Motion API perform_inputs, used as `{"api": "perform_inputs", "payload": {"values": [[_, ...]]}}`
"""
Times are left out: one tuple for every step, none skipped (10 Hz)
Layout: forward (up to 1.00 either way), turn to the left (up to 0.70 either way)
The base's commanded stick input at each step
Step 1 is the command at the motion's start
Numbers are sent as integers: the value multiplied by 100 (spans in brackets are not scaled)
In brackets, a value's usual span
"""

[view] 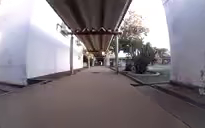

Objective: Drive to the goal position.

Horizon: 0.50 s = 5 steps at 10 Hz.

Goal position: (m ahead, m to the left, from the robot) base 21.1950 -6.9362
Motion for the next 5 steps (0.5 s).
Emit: {"api": "perform_inputs", "payload": {"values": [[70, 0], [70, 0], [70, 0], [70, 0], [70, 0]]}}
